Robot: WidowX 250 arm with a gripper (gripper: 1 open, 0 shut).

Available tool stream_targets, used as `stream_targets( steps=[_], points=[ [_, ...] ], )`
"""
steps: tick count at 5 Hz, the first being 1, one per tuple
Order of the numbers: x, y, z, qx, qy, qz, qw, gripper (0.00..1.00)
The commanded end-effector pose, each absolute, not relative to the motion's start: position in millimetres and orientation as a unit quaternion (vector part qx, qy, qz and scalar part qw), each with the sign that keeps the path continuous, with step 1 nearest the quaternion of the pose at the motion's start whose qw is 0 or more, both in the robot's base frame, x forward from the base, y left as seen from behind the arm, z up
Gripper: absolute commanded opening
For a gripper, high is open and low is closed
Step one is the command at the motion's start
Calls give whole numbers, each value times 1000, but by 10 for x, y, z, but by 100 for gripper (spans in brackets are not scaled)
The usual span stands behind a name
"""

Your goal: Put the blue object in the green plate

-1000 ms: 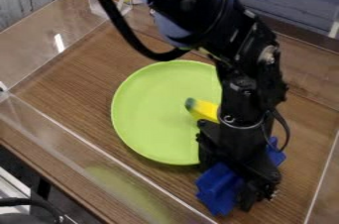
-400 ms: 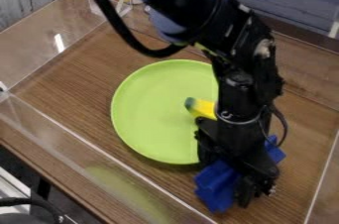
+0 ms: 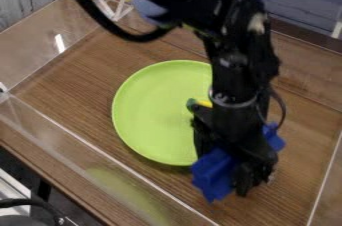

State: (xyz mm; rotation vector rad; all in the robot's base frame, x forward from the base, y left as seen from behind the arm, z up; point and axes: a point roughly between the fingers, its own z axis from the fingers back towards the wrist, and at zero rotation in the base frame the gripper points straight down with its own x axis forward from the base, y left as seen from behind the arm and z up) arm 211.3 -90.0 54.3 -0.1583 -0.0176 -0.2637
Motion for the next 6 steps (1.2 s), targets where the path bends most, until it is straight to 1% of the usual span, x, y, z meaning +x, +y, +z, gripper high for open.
stream_targets(
  steps=[1, 2, 3, 4, 5, 6],
  points=[
    [2299, -759, 970, -76, -58, -120, 988, 0],
    [2423, -393, 1193, -67, -73, -97, 990, 0],
    [2481, 74, 1238, -60, -77, -73, 993, 0],
    [2462, 492, 1223, -51, -76, -45, 995, 0],
    [2481, 865, 1120, -47, -72, -29, 996, 0],
    [2535, 912, 1011, -50, -68, -30, 996, 0]
  ],
)
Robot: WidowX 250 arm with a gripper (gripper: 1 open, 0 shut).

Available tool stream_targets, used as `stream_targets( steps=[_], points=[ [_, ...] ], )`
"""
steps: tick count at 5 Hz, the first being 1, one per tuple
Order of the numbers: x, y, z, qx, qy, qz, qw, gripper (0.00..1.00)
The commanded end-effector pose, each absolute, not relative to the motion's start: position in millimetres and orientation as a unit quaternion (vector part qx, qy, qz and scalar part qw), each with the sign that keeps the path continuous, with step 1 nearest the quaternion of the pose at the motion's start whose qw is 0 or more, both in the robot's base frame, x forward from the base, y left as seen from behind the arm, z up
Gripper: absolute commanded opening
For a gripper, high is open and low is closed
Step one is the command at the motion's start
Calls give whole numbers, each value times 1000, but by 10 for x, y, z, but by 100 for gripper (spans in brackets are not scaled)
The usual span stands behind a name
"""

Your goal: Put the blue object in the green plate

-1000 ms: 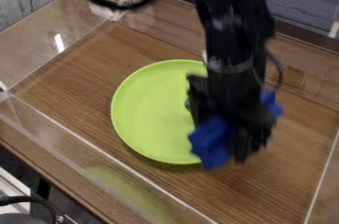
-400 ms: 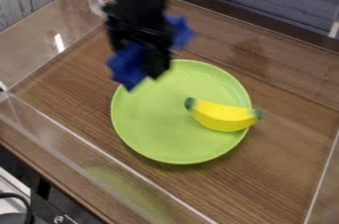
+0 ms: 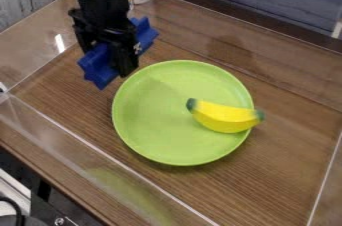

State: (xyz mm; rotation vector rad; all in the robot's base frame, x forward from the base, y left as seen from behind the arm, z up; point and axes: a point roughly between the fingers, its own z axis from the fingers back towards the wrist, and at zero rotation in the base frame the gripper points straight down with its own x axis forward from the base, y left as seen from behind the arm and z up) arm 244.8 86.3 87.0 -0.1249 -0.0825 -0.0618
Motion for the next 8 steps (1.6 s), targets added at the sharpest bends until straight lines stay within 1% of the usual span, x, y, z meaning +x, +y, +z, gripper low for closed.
stream_targets(
  steps=[1, 3, 4, 5, 8],
  points=[
    [2595, 861, 941, -55, -67, -38, 996, 0],
    [2757, 636, 849, -64, -64, -60, 994, 0],
    [2857, 344, 802, -70, -64, -75, 993, 0],
    [2915, 185, 772, -69, -65, -81, 992, 0],
    [2697, 781, 487, -53, -54, -56, 996, 0]
  ],
)
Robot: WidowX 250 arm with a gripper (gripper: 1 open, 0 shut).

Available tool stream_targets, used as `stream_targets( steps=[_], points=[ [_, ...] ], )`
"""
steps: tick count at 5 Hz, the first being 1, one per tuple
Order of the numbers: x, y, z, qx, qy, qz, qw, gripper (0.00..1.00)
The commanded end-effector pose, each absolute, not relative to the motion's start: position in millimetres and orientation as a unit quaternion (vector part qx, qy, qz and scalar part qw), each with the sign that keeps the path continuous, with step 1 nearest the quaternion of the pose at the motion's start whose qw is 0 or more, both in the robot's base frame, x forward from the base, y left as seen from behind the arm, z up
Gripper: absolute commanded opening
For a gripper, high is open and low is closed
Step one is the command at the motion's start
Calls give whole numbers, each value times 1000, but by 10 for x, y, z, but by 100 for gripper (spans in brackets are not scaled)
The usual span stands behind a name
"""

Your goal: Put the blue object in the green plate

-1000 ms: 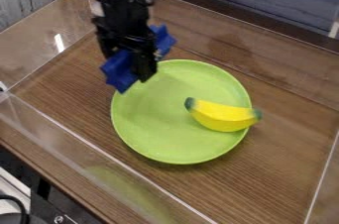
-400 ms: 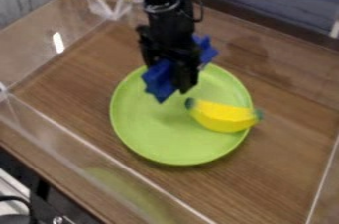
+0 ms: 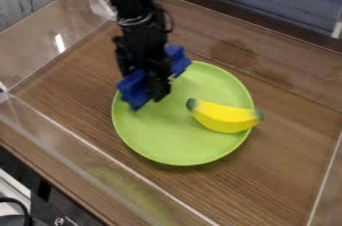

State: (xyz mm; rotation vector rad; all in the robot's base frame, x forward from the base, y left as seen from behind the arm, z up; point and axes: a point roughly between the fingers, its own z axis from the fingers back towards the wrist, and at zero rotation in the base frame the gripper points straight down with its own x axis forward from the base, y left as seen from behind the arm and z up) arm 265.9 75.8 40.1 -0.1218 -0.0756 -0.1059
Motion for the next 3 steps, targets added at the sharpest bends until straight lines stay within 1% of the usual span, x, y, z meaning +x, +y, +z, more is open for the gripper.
stream_targets(
  steps=[1, 2, 3],
  points=[
    [2855, 695, 497, -55, -59, -56, 995, 0],
    [2906, 683, 496, -56, -62, -53, 995, 100],
    [2945, 678, 487, -56, -63, -53, 995, 100]
  ],
)
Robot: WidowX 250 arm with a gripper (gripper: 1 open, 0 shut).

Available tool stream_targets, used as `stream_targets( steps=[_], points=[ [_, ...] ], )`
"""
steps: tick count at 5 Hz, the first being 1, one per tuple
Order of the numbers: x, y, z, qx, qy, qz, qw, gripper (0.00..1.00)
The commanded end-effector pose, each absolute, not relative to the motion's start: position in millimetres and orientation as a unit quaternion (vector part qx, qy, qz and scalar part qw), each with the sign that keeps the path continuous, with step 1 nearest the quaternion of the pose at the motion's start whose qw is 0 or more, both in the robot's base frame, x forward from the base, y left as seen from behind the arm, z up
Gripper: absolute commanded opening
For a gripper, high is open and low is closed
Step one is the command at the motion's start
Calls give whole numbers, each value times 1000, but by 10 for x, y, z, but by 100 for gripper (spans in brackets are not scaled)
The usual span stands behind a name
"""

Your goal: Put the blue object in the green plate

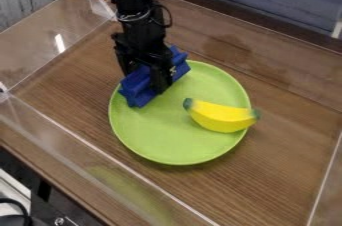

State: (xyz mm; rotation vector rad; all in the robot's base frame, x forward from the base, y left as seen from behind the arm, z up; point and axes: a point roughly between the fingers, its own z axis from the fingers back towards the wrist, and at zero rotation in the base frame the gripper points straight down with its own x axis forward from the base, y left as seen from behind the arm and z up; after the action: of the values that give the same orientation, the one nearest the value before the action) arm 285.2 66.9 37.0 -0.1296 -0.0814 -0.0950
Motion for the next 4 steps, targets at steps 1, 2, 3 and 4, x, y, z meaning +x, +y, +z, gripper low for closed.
stream_targets(
  steps=[1, 2, 3, 4],
  points=[
    [2954, 673, 460, -57, -61, -52, 995, 0],
    [2963, 651, 449, -58, -61, -51, 995, 0],
    [2973, 631, 424, -59, -60, -51, 995, 0],
    [2988, 625, 391, -59, -58, -50, 995, 0]
  ],
)
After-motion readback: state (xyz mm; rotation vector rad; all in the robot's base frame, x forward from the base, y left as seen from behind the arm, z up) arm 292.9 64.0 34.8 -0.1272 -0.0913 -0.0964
